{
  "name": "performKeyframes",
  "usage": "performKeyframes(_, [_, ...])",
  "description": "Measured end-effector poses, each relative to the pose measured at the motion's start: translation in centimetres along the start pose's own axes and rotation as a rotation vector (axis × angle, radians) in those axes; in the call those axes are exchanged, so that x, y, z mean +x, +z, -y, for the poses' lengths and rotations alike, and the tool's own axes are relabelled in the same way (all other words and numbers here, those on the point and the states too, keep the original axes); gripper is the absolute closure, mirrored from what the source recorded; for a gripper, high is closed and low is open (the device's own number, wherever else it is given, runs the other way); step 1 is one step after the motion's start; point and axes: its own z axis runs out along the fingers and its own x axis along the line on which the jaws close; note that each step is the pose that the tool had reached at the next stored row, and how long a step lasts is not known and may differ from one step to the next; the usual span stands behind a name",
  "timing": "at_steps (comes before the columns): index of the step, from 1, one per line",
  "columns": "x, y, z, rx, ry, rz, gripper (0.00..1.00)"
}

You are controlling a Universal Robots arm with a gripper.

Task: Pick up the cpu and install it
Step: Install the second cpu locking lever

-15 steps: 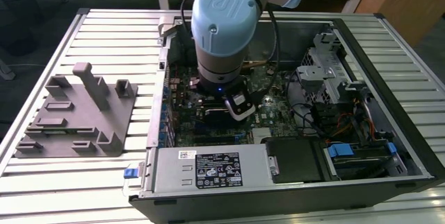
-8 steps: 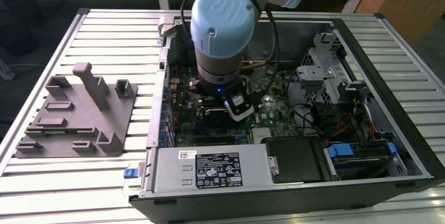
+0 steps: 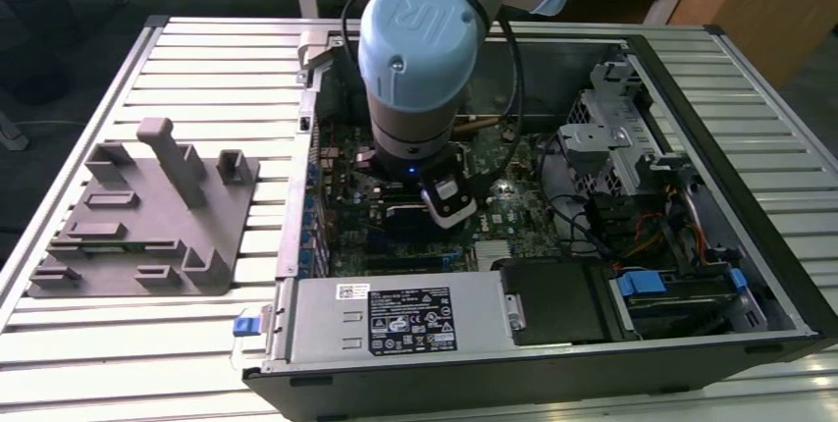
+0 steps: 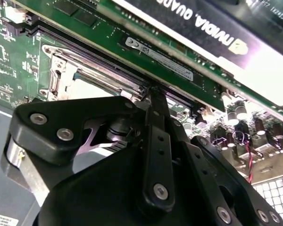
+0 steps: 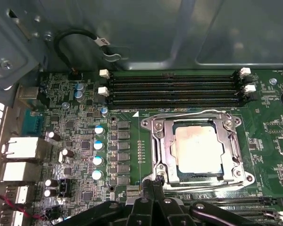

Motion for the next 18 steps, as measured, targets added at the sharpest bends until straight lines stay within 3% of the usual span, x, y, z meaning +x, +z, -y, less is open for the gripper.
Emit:
performKeyframes(11, [0.08,0.23,0.04,-0.0012,0.008,0.0033,0.89])
performKeyframes(18, [0.76,0.27,-0.06,-0.0012,0.008,0.0032,0.89])
